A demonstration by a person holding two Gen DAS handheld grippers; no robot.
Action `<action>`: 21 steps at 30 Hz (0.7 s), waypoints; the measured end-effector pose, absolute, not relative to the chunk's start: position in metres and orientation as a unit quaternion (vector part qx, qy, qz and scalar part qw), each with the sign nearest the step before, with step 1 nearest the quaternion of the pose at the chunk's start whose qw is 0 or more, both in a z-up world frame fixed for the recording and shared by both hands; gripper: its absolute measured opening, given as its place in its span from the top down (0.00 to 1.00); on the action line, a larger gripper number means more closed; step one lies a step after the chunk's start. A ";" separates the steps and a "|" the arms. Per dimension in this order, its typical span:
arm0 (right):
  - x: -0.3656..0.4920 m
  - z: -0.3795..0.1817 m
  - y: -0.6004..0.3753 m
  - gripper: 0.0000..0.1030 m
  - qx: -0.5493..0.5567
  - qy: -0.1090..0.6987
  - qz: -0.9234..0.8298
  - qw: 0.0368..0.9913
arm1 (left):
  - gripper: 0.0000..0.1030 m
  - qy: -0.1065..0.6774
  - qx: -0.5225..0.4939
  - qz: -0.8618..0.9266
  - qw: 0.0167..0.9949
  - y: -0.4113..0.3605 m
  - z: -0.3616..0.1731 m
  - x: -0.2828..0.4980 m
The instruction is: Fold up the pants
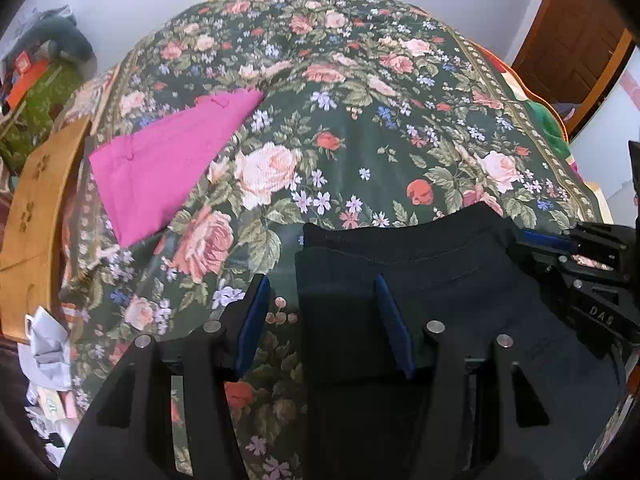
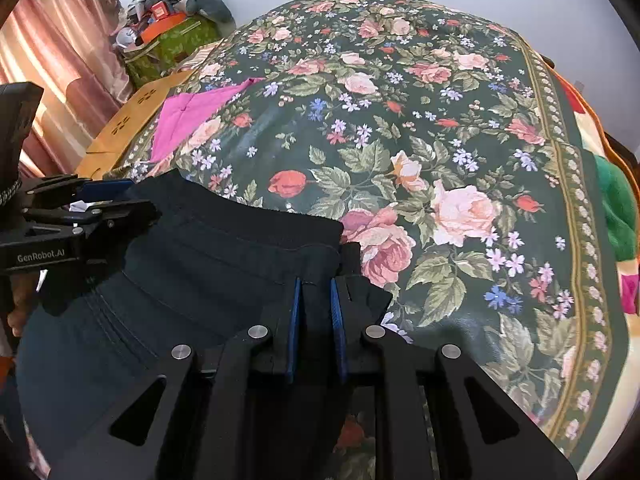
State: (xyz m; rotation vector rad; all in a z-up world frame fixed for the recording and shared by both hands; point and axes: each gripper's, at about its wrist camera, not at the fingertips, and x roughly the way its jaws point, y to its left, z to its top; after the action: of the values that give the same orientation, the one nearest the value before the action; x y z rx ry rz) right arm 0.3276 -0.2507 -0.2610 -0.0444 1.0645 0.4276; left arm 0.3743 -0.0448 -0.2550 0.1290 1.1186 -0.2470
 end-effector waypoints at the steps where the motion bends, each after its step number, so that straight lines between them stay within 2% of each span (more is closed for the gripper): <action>1: 0.325 -0.256 -0.252 0.87 -0.021 0.501 0.199 0.842 | 0.46 0.521 0.073 -0.111 0.843 -0.046 -0.248 0.371; 8: 0.294 -0.211 -0.259 0.87 -0.017 0.458 0.204 0.865 | 0.46 0.469 0.084 -0.113 0.872 -0.042 -0.200 0.342; 10: 0.285 -0.203 -0.258 0.84 -0.022 0.450 0.209 0.868 | 0.45 0.461 0.084 -0.115 0.876 -0.040 -0.191 0.332; 11: 0.279 -0.199 -0.258 0.75 -0.021 0.447 0.213 0.868 | 0.44 0.462 0.081 -0.119 0.875 -0.039 -0.188 0.329; 12: 0.273 -0.196 -0.259 0.59 -0.017 0.444 0.215 0.870 | 0.37 0.465 0.075 -0.124 0.874 -0.038 -0.187 0.325; 13: 0.267 -0.194 -0.261 0.51 -0.012 0.441 0.216 0.871 | 0.29 0.468 0.068 -0.127 0.872 -0.036 -0.187 0.322; 14: 0.262 -0.193 -0.262 0.40 -0.008 0.437 0.215 0.874 | 0.27 0.470 0.063 -0.129 0.871 -0.035 -0.187 0.319; 15: 0.257 -0.194 -0.263 0.35 -0.006 0.434 0.215 0.875 | 0.24 0.472 0.058 -0.132 0.870 -0.034 -0.189 0.316; 18: 0.249 -0.205 -0.266 0.33 0.001 0.450 0.211 0.868 | 0.18 0.500 0.049 -0.140 0.853 -0.031 -0.202 0.310; 21: 0.250 -0.226 -0.271 0.32 0.024 0.485 0.208 0.849 | 0.18 0.542 0.036 -0.142 0.828 -0.030 -0.224 0.314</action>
State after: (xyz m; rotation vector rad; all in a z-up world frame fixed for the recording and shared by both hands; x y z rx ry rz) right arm 0.2501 -0.2706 -0.2261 0.0503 1.0211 0.4381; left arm 0.3135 -0.0297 -0.2238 0.0759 1.1506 -0.3013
